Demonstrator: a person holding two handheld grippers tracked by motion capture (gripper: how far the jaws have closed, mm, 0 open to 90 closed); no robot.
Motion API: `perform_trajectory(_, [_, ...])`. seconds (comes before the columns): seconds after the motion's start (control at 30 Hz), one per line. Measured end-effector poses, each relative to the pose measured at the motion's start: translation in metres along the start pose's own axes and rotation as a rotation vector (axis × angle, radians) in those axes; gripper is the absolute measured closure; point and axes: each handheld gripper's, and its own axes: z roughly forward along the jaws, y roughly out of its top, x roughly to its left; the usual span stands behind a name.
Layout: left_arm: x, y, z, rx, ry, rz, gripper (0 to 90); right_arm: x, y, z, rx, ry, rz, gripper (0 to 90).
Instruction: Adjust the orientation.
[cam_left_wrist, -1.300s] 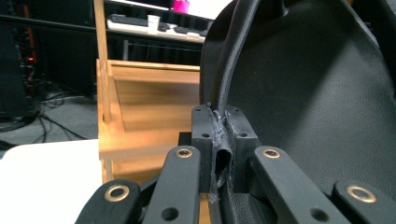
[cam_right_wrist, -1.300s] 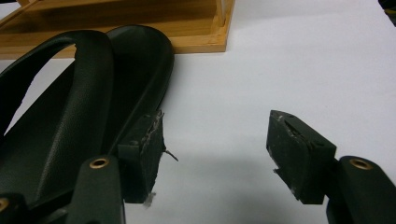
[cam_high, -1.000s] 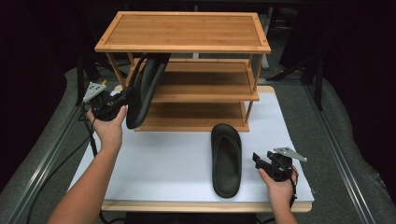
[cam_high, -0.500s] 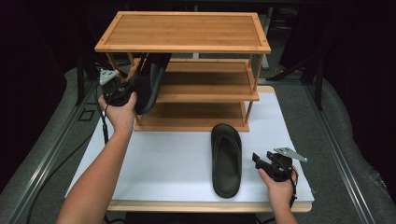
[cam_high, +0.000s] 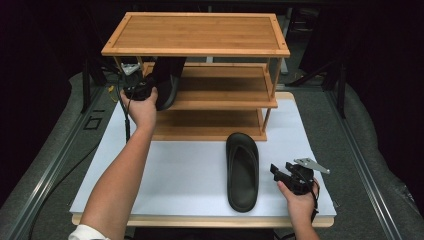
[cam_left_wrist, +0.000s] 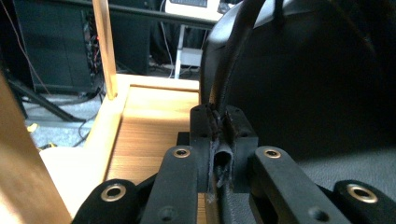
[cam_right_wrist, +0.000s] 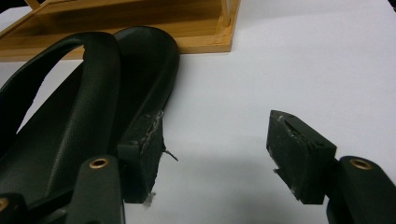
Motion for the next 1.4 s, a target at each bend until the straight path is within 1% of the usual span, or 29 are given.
perform_trajectory(0.03, [0.0, 0.0, 0.002, 0.01, 0.012, 0.004, 83.4, 0.0, 0.0, 0.0, 0.0, 0.0, 0.0, 36.3])
perform_trajectory(0.1, [-0.001, -0.001, 0.005, 0.024, 0.036, -0.017, 82.8, 0.0, 0.0, 0.0, 0.0, 0.002, -0.001, 36.3])
perform_trajectory(0.17, [-0.003, -0.001, 0.007, 0.037, 0.051, -0.022, 82.0, 0.0, 0.0, 0.0, 0.003, 0.001, -0.001, 36.3])
perform_trajectory(0.23, [-0.004, -0.001, 0.01, 0.045, 0.068, -0.018, 80.9, 0.0, 0.0, 0.0, 0.004, 0.001, -0.001, 36.3])
perform_trajectory(0.3, [-0.005, -0.002, 0.012, 0.056, 0.071, -0.022, 80.1, 0.0, 0.0, 0.0, 0.003, 0.002, -0.002, 36.3])
perform_trajectory(0.33, [-0.006, -0.004, 0.015, 0.063, 0.069, -0.035, 79.9, 0.0, 0.0, 0.001, 0.002, 0.002, -0.002, 36.3])
perform_trajectory(0.4, [-0.007, -0.005, 0.015, 0.061, 0.071, -0.039, 79.9, 0.0, 0.0, 0.001, 0.004, 0.003, -0.003, 36.3])
perform_trajectory(0.43, [-0.008, -0.005, 0.016, 0.058, 0.08, -0.041, 79.9, 0.0, 0.0, 0.001, 0.006, 0.002, -0.006, 36.3])
perform_trajectory(0.57, [-0.011, -0.005, 0.017, 0.056, 0.088, -0.063, 79.5, 0.001, 0.0, 0.002, 0.006, 0.006, -0.006, 36.3])
perform_trajectory(0.63, [-0.013, -0.005, 0.018, 0.052, 0.071, -0.074, 77.4, 0.001, 0.0, 0.002, 0.006, 0.004, -0.006, 36.3])
perform_trajectory(0.73, [-0.018, -0.006, 0.017, 0.036, 0.061, -0.056, 74.7, 0.001, 0.0, 0.002, 0.006, 0.005, -0.006, 36.3])
perform_trajectory(0.8, [-0.02, -0.007, 0.016, 0.018, 0.036, -0.05, 72.2, 0.001, 0.0, 0.002, 0.006, 0.006, -0.006, 36.3])
perform_trajectory(0.83, [-0.021, -0.007, 0.015, 0.01, 0.023, -0.056, 68.7, 0.001, 0.0, 0.002, 0.006, 0.006, -0.008, 36.3])
perform_trajectory(0.9, [-0.021, -0.008, 0.014, 0.008, -0.003, -0.084, 68.3, 0.001, 0.0, 0.002, 0.007, 0.007, -0.01, 36.3])
perform_trajectory(1.0, [-0.022, -0.01, 0.012, 0.006, -0.043, -0.086, 64.6, 0.003, 0.001, 0.003, 0.003, 0.004, -0.016, 36.2])
perform_trajectory(1.07, [-0.024, -0.01, 0.01, 0.007, -0.059, -0.069, 61.1, 0.006, 0.001, 0.003, -0.001, 0.009, -0.043, 36.2])
perform_trajectory(1.13, [-0.024, -0.01, 0.007, -0.003, -0.065, -0.053, 60.3, 0.007, 0.001, 0.003, -0.004, 0.004, -0.049, 36.2])
perform_trajectory(1.17, [-0.024, -0.011, 0.005, -0.009, -0.074, -0.051, 59.1, 0.009, 0.001, 0.002, -0.003, 0.006, -0.052, 36.1])
perform_trajectory(1.2, [-0.023, -0.011, 0.003, -0.011, -0.084, -0.047, 55.6, 0.011, 0.001, 0.002, -0.006, 0.016, -0.068, 36.0])
perform_trajectory(1.23, [-0.023, -0.012, 0.002, -0.011, -0.09, -0.037, 55.6, 0.011, 0.001, 0.002, -0.006, 0.016, -0.068, 35.9])
perform_trajectory(1.3, [-0.023, -0.013, -0.003, -0.014, -0.098, -0.019, 54.6, 0.016, 0.001, 0.0, -0.018, -0.004, -0.086, 35.4])
perform_trajectory(1.37, [-0.021, -0.015, -0.009, -0.028, -0.119, -0.01, 52.9, 0.021, 0.002, -0.003, -0.029, 0.031, -0.099, 34.8])
perform_trajectory(1.4, [-0.02, -0.016, -0.013, -0.037, -0.128, -0.005, 50.9, 0.027, 0.003, -0.005, -0.041, 0.036, -0.12, 33.8])
